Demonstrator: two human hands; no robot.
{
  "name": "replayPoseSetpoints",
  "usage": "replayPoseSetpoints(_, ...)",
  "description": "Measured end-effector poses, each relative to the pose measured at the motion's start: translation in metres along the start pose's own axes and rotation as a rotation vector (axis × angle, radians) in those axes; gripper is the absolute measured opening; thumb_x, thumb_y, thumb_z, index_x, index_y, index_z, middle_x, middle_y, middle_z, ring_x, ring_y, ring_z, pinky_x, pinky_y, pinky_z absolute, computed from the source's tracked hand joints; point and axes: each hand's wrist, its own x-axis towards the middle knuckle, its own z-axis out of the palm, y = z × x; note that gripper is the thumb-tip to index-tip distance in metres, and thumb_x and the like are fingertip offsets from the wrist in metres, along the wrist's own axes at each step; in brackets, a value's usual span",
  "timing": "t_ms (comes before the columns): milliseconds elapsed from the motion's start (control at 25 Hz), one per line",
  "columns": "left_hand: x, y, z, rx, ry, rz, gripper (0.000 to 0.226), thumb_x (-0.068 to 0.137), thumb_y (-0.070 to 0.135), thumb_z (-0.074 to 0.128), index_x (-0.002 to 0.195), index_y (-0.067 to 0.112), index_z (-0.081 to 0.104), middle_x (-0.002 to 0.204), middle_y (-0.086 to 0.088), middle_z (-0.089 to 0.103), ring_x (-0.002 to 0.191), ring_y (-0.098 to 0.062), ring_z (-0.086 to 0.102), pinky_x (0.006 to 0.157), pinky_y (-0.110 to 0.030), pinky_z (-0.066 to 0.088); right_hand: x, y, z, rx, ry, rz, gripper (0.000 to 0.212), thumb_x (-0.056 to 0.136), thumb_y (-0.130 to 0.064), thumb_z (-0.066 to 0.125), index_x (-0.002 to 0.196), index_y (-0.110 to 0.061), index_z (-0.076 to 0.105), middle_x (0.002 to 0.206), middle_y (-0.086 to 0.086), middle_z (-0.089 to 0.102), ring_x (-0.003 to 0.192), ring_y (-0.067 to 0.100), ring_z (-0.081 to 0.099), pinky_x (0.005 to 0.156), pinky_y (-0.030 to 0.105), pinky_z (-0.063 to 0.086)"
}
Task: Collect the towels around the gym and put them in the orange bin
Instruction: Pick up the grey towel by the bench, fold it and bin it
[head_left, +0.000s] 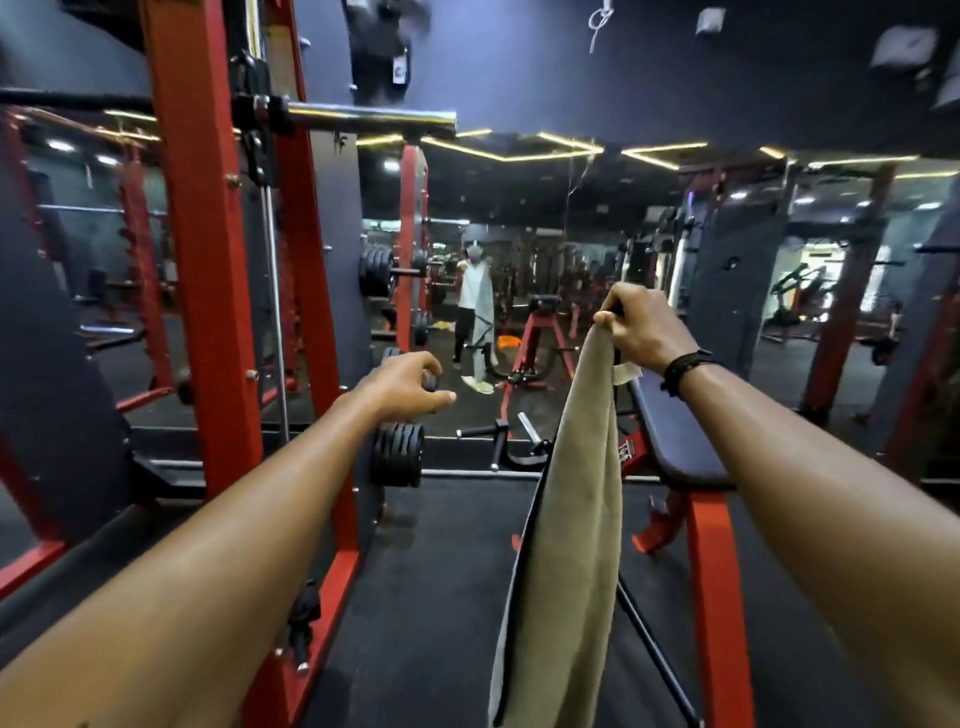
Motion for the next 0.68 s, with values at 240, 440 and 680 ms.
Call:
replayPoseSetpoints(240, -0.039, 0.025, -0.02, 0.049, -0.051, 0.153, 0.052, 0.078, 0.048, 0.069, 0.12, 0.02, 0.057, 0.12, -0.002, 0.061, 0.107, -0.02, 0.057, 0.094, -0.037, 0.049, -0.084, -0.009, -0.07, -0.141, 0.049, 0.18, 0.009, 0.091, -0.017, 0.059, 0.082, -0.019, 0.056, 0.096, 0.016, 0.066, 0.093, 0.034, 0.062, 0.078, 0.041, 0.052)
replayPoseSetpoints(440, -0.095, 0.08, -0.017, 0.029, -0.13, 0.336, 0.052, 0.08, 0.044, 0.07, 0.122, 0.016, 0.058, 0.114, -0.004, 0.064, 0.105, -0.021, 0.059, 0.094, -0.036, 0.048, -0.19, -0.026, -0.154, -0.214, 0.198, 0.388, 0.009, 0.093, -0.01, 0.052, 0.094, -0.003, 0.058, 0.1, 0.024, 0.064, 0.098, 0.038, 0.059, 0.08, 0.039, 0.045)
replayPoseSetpoints(680, -0.185, 0.179, 0.008, -0.066, -0.254, 0.595, 0.048, 0.081, 0.038, 0.071, 0.12, 0.012, 0.059, 0.113, -0.007, 0.064, 0.108, -0.027, 0.06, 0.093, -0.033, 0.046, -0.343, -0.069, -0.282, -0.338, 0.196, 0.526, 0.009, 0.093, -0.007, 0.053, 0.094, 0.001, 0.057, 0.098, 0.02, 0.066, 0.096, 0.031, 0.059, 0.07, 0.025, 0.033)
